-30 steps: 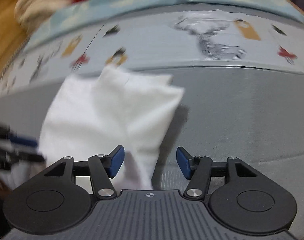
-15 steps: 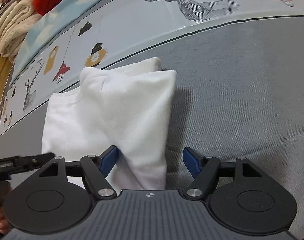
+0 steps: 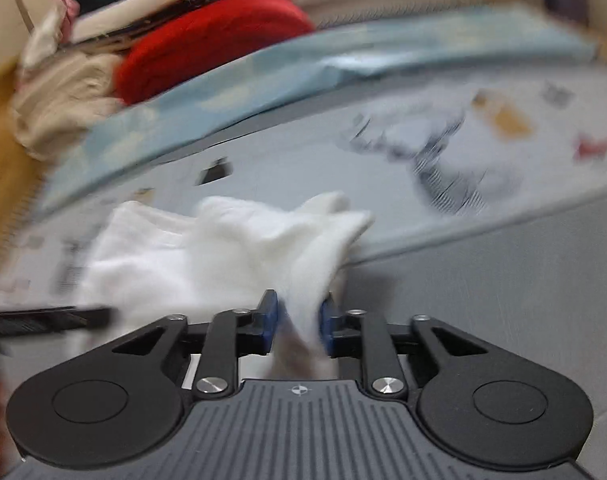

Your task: Fold small clothes

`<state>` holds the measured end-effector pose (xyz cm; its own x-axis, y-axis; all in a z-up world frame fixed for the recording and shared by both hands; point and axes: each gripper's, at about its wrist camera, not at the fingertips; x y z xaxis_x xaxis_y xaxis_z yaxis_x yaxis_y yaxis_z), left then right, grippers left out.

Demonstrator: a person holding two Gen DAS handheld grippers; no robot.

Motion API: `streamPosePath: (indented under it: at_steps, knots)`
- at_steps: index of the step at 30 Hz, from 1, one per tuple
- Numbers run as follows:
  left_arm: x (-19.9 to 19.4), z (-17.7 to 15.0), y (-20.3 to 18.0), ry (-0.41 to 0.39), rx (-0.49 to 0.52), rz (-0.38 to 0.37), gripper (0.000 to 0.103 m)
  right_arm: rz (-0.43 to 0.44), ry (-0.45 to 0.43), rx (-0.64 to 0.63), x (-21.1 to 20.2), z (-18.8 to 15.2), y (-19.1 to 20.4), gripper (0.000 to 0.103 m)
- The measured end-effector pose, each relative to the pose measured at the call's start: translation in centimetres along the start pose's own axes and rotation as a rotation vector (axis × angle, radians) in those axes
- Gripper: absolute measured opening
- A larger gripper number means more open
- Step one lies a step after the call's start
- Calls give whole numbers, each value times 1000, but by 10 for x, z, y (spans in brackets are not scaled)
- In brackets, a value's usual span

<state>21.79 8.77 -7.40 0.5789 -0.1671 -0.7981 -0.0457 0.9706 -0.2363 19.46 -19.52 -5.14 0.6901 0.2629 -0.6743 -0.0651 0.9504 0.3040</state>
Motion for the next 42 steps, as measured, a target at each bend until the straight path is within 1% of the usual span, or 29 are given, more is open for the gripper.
streamPosePath:
  at_steps: [1, 2, 4, 6, 8, 9, 10, 12, 14, 16, 17, 19, 20, 21, 22, 23, 24, 26, 27, 28, 30, 31, 32, 33, 34, 36, 39, 40, 42]
  knots:
    - [4, -1, 5, 44, -8, -12, 60, -66, -15, -28, 1, 1, 5, 46]
    - [9, -2, 8, 82, -17, -16, 60, -73, -20, -24, 1, 1, 5, 51]
    - [18, -8, 15, 162, -39, -12, 60, 9, 17, 30, 2, 3, 1, 50]
    - [28, -17, 21, 234, -51, -17, 61, 88, 123, 58, 11, -1, -2, 50]
    - [34, -24, 26, 266, -69, -14, 69, 28, 249, 16, 28, -12, -2, 54]
    - [32, -25, 27, 259, -70, -3, 70, -3, 290, 5, 34, -17, -5, 63]
    - [28, -26, 26, 244, -65, 9, 69, -16, 306, 32, 36, -18, -11, 64]
    - [14, -27, 22, 204, -50, 16, 67, 5, 289, 117, 29, -13, -22, 59]
    - [4, -33, 19, 189, -27, -18, 67, -11, 234, 106, 14, -9, -23, 56]
    - [8, -43, 17, 266, 0, -9, 67, -4, 226, 61, 4, -12, -20, 56]
    - [12, -51, 17, 310, 8, -6, 66, 9, 260, 49, 3, -16, -21, 56]
    - [17, -66, 15, 369, 15, -44, 36, 8, 381, 25, 12, -26, -23, 55]
    - [13, -71, 10, 352, 47, -53, 35, -17, 453, 5, 16, -35, -25, 58]
    - [9, -74, 4, 333, 94, -50, 28, -45, 491, -9, 16, -40, -24, 58]
    - [6, -77, 0, 323, 123, -52, 27, -60, 487, -15, 11, -42, -26, 56]
    - [4, -80, 0, 321, 114, -59, 27, -57, 464, -20, 5, -41, -26, 32]
    - [1, -82, 0, 319, 96, -64, 27, -30, 438, -16, -3, -39, -27, 0]
    - [-3, -86, 2, 320, 77, -60, 33, -27, 391, -7, -16, -35, -29, 0]
    - [-5, -87, 3, 324, 77, -35, 47, -54, 374, -18, -20, -35, -31, 0]
    - [-11, -88, 5, 317, 80, -5, 54, -86, 359, -26, -24, -36, -33, 0]
    - [-31, -85, 0, 271, 120, 58, 54, -124, 313, -11, -39, -35, -38, 4]
    - [-47, -83, -4, 230, 159, 98, 59, -113, 301, 1, -50, -36, -44, 8]
    - [-65, -83, -8, 187, 191, 130, 63, -87, 280, 19, -62, -34, -48, 18]
    - [-83, -87, -15, 141, 212, 148, 73, -71, 236, 19, -76, -31, -51, 30]
    - [-104, -90, -18, 85, 229, 157, 79, -62, 174, -11, -91, -31, -50, 35]
    - [-141, -97, -30, -18, 259, 164, 86, -58, 48, -103, -121, -32, -42, 56]
    - [-178, -121, -49, -156, 281, 164, 87, -57, -96, -190, -162, -46, -27, 75]
    - [-189, -134, -52, -203, 261, 164, 87, -50, -120, -199, -170, -52, -24, 76]
    - [-198, -157, -59, -246, 210, 168, 87, -45, -151, -211, -185, -62, -13, 79]
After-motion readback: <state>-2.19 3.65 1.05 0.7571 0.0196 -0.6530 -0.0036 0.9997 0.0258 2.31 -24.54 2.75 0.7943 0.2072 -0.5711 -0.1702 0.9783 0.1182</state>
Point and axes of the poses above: each gripper's, at about its wrist camera, not at the fingertips, and x roughly the way its jaws point, y to its left, z to its top, and after that the axes turned 3 degrees about x, right-handed
